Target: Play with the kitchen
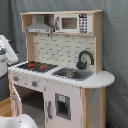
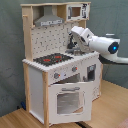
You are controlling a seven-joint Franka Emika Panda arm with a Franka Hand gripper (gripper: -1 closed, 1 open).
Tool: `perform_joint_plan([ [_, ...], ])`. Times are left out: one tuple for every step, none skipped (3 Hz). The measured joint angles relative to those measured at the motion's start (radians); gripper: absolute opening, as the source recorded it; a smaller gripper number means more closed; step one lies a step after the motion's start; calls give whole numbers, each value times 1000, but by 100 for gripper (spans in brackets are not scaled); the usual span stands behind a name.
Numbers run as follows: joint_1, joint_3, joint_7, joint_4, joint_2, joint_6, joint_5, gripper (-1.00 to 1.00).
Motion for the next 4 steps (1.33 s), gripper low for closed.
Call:
perform_joint_plan([
  [-1,0,-88,-14,64,-12,0,100],
  [0,4,-165,-45,132,-47,0,100],
  [14,39,-204,-61,205,-103,0,100],
  [44,74,-212,-61,255,-189,0,100],
])
